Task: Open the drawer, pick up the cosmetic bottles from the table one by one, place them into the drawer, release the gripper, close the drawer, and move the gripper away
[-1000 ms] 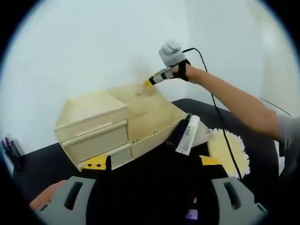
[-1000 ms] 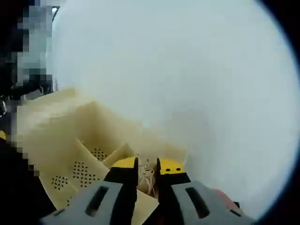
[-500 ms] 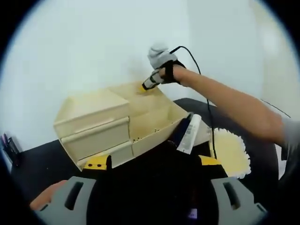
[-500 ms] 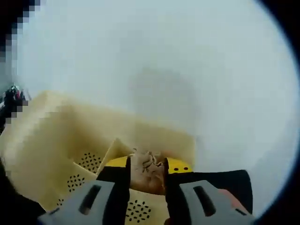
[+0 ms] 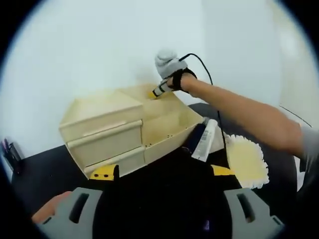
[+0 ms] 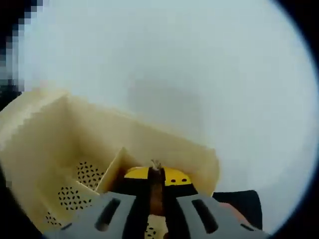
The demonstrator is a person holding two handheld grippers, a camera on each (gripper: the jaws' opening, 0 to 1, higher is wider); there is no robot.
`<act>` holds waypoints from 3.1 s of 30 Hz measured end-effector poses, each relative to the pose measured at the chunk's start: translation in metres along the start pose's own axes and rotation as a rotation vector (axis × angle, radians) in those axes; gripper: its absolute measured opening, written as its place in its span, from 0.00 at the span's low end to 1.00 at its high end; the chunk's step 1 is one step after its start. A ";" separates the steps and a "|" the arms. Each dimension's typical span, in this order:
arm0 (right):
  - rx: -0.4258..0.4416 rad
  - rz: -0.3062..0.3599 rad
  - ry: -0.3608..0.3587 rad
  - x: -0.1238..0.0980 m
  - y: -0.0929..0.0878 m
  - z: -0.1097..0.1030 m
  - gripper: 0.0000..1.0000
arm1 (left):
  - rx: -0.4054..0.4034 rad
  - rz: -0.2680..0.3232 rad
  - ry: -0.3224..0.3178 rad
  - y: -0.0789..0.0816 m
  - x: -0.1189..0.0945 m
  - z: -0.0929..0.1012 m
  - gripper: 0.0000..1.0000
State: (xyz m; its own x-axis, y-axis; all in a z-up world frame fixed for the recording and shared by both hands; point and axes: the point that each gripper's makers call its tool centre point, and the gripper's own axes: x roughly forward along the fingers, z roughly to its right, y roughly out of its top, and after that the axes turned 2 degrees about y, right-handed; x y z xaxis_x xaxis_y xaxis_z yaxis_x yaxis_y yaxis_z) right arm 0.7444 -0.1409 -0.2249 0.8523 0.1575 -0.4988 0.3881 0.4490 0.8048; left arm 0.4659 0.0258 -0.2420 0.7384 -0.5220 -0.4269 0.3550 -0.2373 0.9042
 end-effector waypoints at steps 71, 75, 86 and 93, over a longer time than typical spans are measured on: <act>-0.137 0.459 0.201 -0.228 0.032 0.020 0.35 | 0.086 0.104 -0.093 0.036 -0.019 0.044 0.65; -0.140 0.442 0.216 -0.249 0.015 0.020 0.36 | 0.089 0.098 -0.101 0.035 -0.020 0.046 0.66; -0.103 0.431 0.230 -0.258 -0.024 0.029 0.42 | 0.112 0.094 -0.134 0.038 -0.023 0.054 0.70; -0.047 0.395 0.302 -0.243 -0.050 0.021 0.42 | 0.106 0.077 -0.131 0.028 -0.019 0.055 0.70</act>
State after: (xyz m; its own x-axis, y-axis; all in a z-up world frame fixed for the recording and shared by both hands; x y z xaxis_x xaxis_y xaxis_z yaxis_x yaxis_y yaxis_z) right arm 0.5249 -0.2207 -0.1372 0.7884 0.5685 -0.2350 0.0339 0.3413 0.9394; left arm 0.4302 -0.0162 -0.2082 0.6774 -0.6426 -0.3580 0.2333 -0.2739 0.9330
